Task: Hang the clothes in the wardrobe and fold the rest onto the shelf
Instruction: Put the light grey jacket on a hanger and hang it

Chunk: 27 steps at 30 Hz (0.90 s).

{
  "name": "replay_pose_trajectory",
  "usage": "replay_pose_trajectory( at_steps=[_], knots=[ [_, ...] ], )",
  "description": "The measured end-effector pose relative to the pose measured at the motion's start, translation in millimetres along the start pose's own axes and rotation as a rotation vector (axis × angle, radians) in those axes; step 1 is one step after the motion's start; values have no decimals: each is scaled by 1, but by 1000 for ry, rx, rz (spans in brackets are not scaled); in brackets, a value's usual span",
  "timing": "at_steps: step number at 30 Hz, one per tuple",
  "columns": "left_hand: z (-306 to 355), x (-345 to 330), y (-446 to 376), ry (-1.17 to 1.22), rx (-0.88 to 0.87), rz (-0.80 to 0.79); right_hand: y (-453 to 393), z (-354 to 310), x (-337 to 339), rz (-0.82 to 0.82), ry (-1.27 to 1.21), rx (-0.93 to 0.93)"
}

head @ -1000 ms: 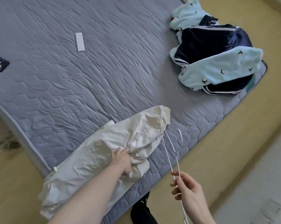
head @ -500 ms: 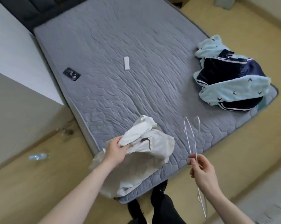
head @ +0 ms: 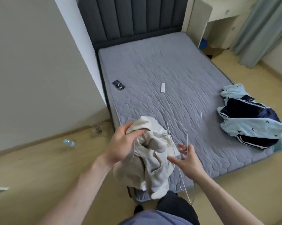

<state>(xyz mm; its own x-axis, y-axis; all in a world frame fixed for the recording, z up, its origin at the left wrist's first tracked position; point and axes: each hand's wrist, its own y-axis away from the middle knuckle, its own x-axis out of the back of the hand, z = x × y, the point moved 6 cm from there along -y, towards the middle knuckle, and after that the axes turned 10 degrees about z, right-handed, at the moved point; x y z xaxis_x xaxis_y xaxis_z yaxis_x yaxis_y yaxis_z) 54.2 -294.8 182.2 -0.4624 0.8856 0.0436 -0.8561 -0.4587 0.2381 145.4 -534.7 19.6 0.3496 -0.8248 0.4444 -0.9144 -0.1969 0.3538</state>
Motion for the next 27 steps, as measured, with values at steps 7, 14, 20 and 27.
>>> replay_pose_trajectory(
  at_steps=[7, 14, 20, 27],
  knots=[
    [88, 20, 28, 149, -127, 34, 6, -88, -34, -130, -45, 194],
    [142, 37, 13, 371, -192, 214, 24, -98, -43, -198, -26, 62],
    [161, 98, 8, 127, -419, 730, 13, -103, 45, 192, -327, -85],
    [162, 74, 0, 42, -364, 602, 7, -133, 122, 426, -517, -33]
  ],
)
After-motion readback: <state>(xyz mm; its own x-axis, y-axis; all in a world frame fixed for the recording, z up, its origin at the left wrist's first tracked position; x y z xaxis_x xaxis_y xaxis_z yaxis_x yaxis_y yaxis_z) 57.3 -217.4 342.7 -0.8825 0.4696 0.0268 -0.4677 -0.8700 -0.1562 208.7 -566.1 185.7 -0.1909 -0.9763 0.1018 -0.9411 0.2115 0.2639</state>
